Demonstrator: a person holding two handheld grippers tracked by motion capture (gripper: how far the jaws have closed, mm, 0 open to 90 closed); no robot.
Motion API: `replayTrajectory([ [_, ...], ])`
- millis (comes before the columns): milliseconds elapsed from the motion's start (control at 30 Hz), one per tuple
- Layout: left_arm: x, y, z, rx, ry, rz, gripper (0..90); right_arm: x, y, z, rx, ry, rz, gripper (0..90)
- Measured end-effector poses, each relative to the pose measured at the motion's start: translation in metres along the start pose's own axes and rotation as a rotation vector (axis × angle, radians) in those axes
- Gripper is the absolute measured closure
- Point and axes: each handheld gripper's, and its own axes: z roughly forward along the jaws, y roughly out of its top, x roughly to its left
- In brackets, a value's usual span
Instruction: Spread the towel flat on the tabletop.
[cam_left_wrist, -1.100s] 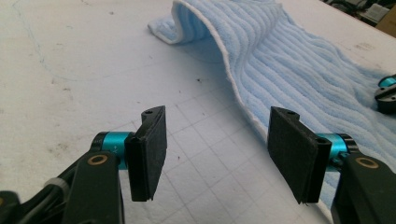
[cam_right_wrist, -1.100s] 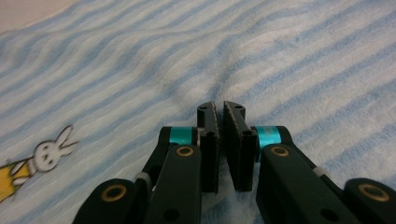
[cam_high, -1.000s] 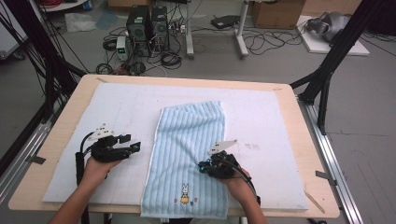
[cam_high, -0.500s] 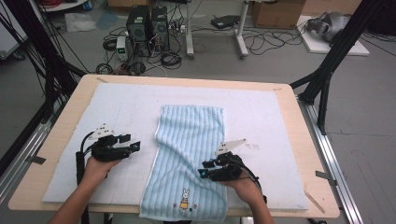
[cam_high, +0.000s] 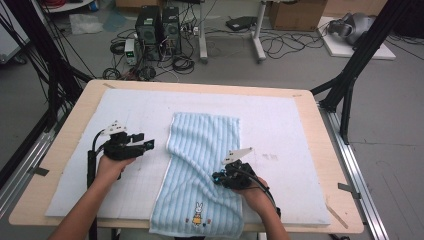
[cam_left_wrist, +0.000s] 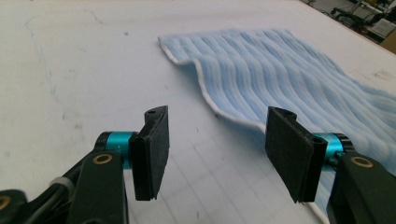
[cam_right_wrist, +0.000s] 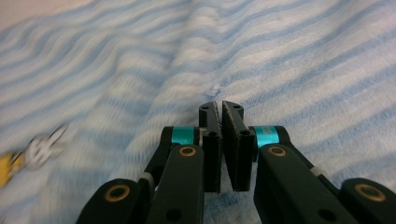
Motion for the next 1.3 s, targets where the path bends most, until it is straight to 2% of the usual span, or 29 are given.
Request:
replayTrajectory([
  [33, 0.001, 0.005, 0.005, 0.003, 0.003, -0.002, 40.6, 0.0, -0.001, -0.002, 0.011, 0.013, -0.02, 86.1],
  [133, 0.004, 0.018, 0.023, 0.021, 0.006, -0.005, 40.4, -0.001, -0.005, -0.007, 0.032, 0.067, -0.013, 84.8],
  [233, 0.007, 0.029, 0.044, 0.044, 0.019, -0.003, 40.2, -0.004, -0.008, -0.01, 0.004, 0.074, -0.004, 73.8],
  [333, 0.012, 0.038, 0.067, 0.073, 0.034, -0.007, 40.2, -0.009, -0.01, -0.016, -0.079, 0.066, 0.028, 66.0],
  [433, 0.014, 0.044, 0.091, 0.108, 0.043, -0.008, 40.1, -0.016, -0.013, -0.025, -0.153, 0.026, 0.08, 62.3],
  [567, 0.011, 0.047, 0.119, 0.155, 0.064, 0.015, 39.6, -0.024, -0.018, -0.032, -0.196, -0.002, 0.134, 60.0],
  [633, 0.007, 0.047, 0.13, 0.186, 0.08, 0.053, 39.7, -0.025, -0.019, -0.032, -0.203, -0.011, 0.137, 59.3],
  [700, 0.003, 0.046, 0.137, 0.214, 0.066, 0.085, 43.9, -0.026, -0.02, -0.033, -0.199, -0.015, 0.141, 58.8],
  [733, 0.0, 0.044, 0.14, 0.224, 0.069, 0.126, 49.8, -0.026, -0.02, -0.032, -0.199, -0.016, 0.139, 58.5],
  [767, -0.004, 0.042, 0.142, 0.23, 0.087, 0.184, 54.7, -0.025, -0.02, -0.032, -0.193, -0.013, 0.146, 58.2],
  [800, -0.005, 0.043, 0.142, 0.225, 0.091, 0.205, 58.0, -0.025, -0.021, -0.032, -0.19, -0.014, 0.147, 57.7],
  [833, -0.004, 0.043, 0.142, 0.218, 0.065, 0.188, 67.6, -0.025, -0.021, -0.031, -0.186, -0.015, 0.149, 57.3],
  [867, -0.003, 0.043, 0.142, 0.218, 0.078, 0.186, 77.4, -0.026, -0.021, -0.031, -0.186, -0.016, 0.148, 57.1],
  [900, -0.002, 0.043, 0.142, 0.214, 0.082, 0.176, 81.6, -0.026, -0.021, -0.031, -0.184, -0.015, 0.15, 56.9],
  [933, 0.0, 0.043, 0.142, 0.204, 0.092, 0.164, 83.7, -0.025, -0.021, -0.031, -0.183, -0.016, 0.149, 56.9],
  [1033, 0.007, 0.044, 0.14, 0.192, 0.199, 0.167, 85.2, -0.025, -0.021, -0.03, -0.183, -0.018, 0.145, 56.9],
  [1100, 0.013, 0.045, 0.138, 0.175, 0.247, 0.143, 85.2, -0.026, -0.021, -0.03, -0.184, -0.027, 0.148, 56.5],
  [1167, 0.017, 0.045, 0.136, 0.154, 0.241, 0.117, 81.9, -0.027, -0.021, -0.03, -0.19, -0.043, 0.155, 56.4],
  [1233, 0.02, 0.046, 0.134, 0.13, 0.246, 0.082, 61.1, -0.03, -0.02, -0.03, -0.208, -0.083, 0.169, 55.6],
  [1300, 0.021, 0.049, 0.129, 0.119, 0.237, 0.061, 53.6, -0.036, -0.017, -0.032, -0.227, -0.126, 0.2, 54.0],
])
